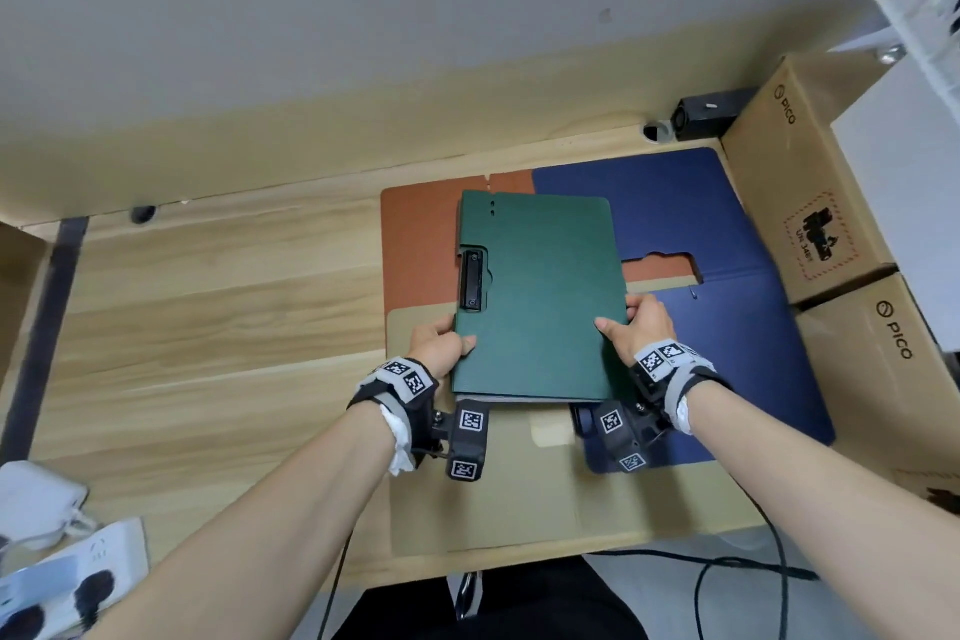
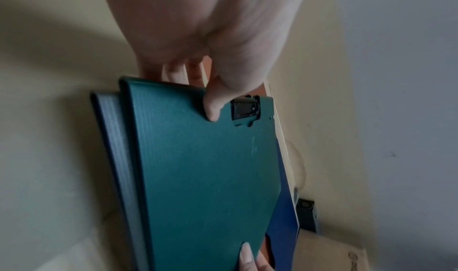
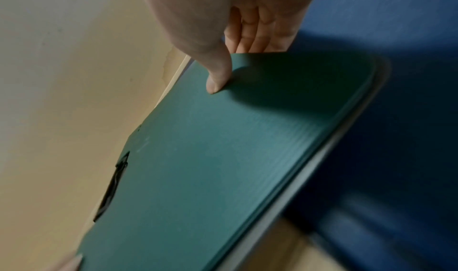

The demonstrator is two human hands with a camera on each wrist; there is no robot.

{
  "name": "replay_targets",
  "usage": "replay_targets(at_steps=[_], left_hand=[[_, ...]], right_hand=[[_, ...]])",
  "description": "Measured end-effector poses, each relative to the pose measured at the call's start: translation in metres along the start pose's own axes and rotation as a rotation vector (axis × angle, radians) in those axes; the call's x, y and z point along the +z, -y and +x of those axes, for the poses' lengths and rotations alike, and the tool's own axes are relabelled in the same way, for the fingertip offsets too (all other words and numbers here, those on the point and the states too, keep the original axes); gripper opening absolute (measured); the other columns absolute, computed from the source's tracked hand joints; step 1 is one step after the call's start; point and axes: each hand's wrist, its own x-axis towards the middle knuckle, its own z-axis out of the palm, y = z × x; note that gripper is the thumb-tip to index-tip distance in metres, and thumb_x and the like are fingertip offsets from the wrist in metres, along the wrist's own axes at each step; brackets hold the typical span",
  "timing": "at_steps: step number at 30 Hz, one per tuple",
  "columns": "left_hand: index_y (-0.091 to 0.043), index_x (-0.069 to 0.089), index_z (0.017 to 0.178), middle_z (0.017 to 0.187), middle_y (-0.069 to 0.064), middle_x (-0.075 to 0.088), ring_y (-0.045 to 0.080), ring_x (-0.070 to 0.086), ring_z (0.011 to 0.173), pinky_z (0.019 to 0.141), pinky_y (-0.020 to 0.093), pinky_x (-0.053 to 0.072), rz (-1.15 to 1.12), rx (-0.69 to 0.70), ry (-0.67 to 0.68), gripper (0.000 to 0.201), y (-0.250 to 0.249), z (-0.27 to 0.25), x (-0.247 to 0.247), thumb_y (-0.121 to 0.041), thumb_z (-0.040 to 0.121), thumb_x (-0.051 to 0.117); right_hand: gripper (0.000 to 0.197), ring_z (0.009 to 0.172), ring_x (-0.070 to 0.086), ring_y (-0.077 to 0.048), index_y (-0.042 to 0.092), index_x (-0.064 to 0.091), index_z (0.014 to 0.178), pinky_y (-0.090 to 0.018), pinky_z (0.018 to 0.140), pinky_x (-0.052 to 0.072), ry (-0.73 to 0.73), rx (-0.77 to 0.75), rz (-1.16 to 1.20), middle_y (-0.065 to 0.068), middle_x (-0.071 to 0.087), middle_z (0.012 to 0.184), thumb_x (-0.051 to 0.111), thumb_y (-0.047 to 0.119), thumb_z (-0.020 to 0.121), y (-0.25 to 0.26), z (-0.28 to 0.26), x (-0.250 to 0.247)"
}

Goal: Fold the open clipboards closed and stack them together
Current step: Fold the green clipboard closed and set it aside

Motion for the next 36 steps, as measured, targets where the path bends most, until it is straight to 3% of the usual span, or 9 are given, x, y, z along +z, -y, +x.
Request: replay_targets(at_steps=[7,9,15,18,22,28,31,36], left_hand=[[-0.005,0.056,0.133,0.125,0.013,0.065,0.03,0.064,0.112,0.098,0.047,0.052,-0.121,0.022,-0.081,0.051,0.005,0.007,-0.084,0.01,0.084,0.057],[-0.005,0.061,0.125,0.118,0.013,0.068,0.03,0.065,0.107,0.096,0.046,0.052,-0.148,0.02,-0.095,0.043,0.004,0.01,-0.114,0.012,0.087,0.053],[-0.007,0.059,0.131,0.12,0.014,0.068,0.031,0.066,0.106,0.094,0.047,0.054,-0.16,0.064,-0.212,0.051,0.011,0.035,-0.208,0.011,0.083,0.057],[-0.006,0.058,0.132,0.12,0.014,0.068,0.03,0.066,0.105,0.095,0.048,0.054,-0.196,0.09,-0.262,0.052,0.016,0.045,-0.248,0.014,0.084,0.054],[-0.017,0.055,0.136,0.13,0.01,0.063,0.028,0.066,0.108,0.094,0.048,0.054,-0.226,0.094,-0.292,0.062,0.031,0.07,-0.293,0.012,0.082,0.056],[-0.014,0.051,0.139,0.136,0.008,0.059,0.027,0.062,0.115,0.102,0.043,0.05,-0.232,0.095,-0.332,0.061,0.03,0.083,-0.326,0.013,0.084,0.057],[-0.014,0.049,0.141,0.143,0.007,0.053,0.026,0.056,0.125,0.106,0.043,0.046,-0.201,0.103,-0.343,0.061,0.024,0.081,-0.332,0.01,0.086,0.057],[-0.01,0.045,0.144,0.147,0.007,0.048,0.025,0.044,0.138,0.114,0.042,0.037,-0.133,0.156,-0.375,0.06,0.016,0.073,-0.335,0.011,0.088,0.056]], right_hand=[[0.056,0.11,0.059,-0.029,0.008,0.054,0.121,-0.037,0.094,0.048,0.006,-0.1,0.053,-0.011,0.06,0.118,0.08,0.027,0.076,0.076,-0.025,0.048],[0.054,0.105,0.061,-0.027,0.009,0.056,0.119,-0.036,0.092,0.049,0.023,-0.132,0.059,-0.008,0.062,0.114,0.081,0.027,0.074,0.1,-0.034,0.066],[0.047,0.091,0.061,-0.024,0.01,0.057,0.112,-0.033,0.083,0.049,0.067,-0.182,0.059,-0.003,0.061,0.1,0.081,0.022,0.074,0.165,-0.063,0.142],[0.05,0.097,0.063,-0.027,0.008,0.056,0.116,-0.036,0.086,0.05,0.095,-0.197,0.036,-0.006,0.063,0.104,0.081,0.021,0.075,0.192,-0.077,0.178],[0.055,0.104,0.062,-0.029,0.007,0.056,0.121,-0.038,0.09,0.05,0.12,-0.21,-0.014,-0.009,0.064,0.113,0.08,0.024,0.075,0.219,-0.087,0.218],[0.05,0.112,0.062,-0.029,0.003,0.058,0.123,-0.034,0.094,0.047,0.135,-0.203,0.005,-0.011,0.066,0.119,0.078,0.011,0.077,0.253,-0.092,0.248],[0.05,0.109,0.063,-0.029,0.002,0.059,0.122,-0.031,0.089,0.047,0.135,-0.21,-0.011,-0.011,0.066,0.119,0.078,0.007,0.076,0.263,-0.092,0.254],[0.042,0.103,0.063,-0.031,0.01,0.061,0.112,-0.042,0.091,0.053,0.13,-0.243,-0.083,-0.012,0.064,0.115,0.076,0.009,0.073,0.268,-0.086,0.267]])
